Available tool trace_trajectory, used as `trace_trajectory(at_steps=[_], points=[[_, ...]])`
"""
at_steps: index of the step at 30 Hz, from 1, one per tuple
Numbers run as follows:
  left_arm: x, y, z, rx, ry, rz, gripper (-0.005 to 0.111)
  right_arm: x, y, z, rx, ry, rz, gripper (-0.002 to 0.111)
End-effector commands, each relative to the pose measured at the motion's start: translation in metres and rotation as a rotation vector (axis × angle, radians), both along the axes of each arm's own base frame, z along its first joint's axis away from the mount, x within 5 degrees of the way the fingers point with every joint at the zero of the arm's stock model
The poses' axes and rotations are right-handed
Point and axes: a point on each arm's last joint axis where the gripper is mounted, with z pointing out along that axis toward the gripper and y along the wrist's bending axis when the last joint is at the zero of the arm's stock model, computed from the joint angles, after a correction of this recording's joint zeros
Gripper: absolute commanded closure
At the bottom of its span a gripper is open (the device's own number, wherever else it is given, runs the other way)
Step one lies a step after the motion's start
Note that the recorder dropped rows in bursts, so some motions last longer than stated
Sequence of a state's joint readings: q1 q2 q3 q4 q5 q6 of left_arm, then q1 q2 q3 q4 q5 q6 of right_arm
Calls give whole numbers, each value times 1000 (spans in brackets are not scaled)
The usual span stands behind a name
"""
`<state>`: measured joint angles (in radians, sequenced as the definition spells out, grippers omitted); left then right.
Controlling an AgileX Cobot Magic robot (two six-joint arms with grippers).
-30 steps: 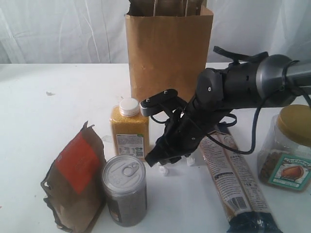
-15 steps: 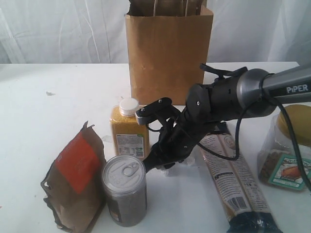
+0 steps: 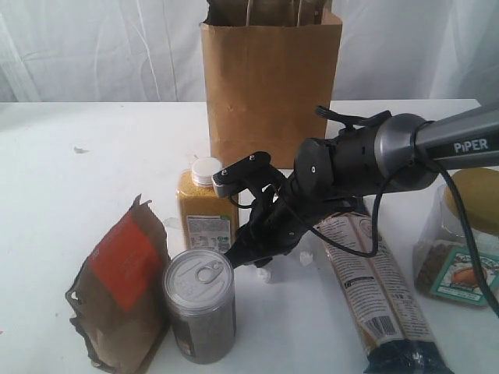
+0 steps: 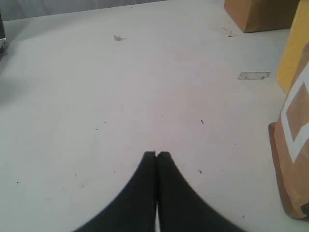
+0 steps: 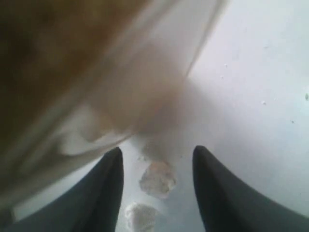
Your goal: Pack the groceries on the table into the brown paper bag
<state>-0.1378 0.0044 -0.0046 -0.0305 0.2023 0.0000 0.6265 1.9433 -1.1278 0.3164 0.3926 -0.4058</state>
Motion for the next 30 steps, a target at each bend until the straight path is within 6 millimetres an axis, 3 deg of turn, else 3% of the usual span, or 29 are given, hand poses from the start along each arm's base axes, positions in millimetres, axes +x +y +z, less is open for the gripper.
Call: trace_trajectory(at_steps=[1, 6, 13, 27, 30], points=[[0, 0, -1, -6, 0, -6, 107, 1, 1, 0, 3, -8, 1, 59], [0, 0, -1, -6, 0, -6, 107, 1, 1, 0, 3, -8, 1, 60], [0, 0, -1, -6, 0, -6, 107, 1, 1, -1, 1, -6, 1, 70], [0, 0, -1, -3, 0, -6, 107, 0, 0, -1, 1, 17, -15, 70], [0, 0, -1, -3, 0, -6, 107, -1, 0, -1, 6, 31, -35, 79]])
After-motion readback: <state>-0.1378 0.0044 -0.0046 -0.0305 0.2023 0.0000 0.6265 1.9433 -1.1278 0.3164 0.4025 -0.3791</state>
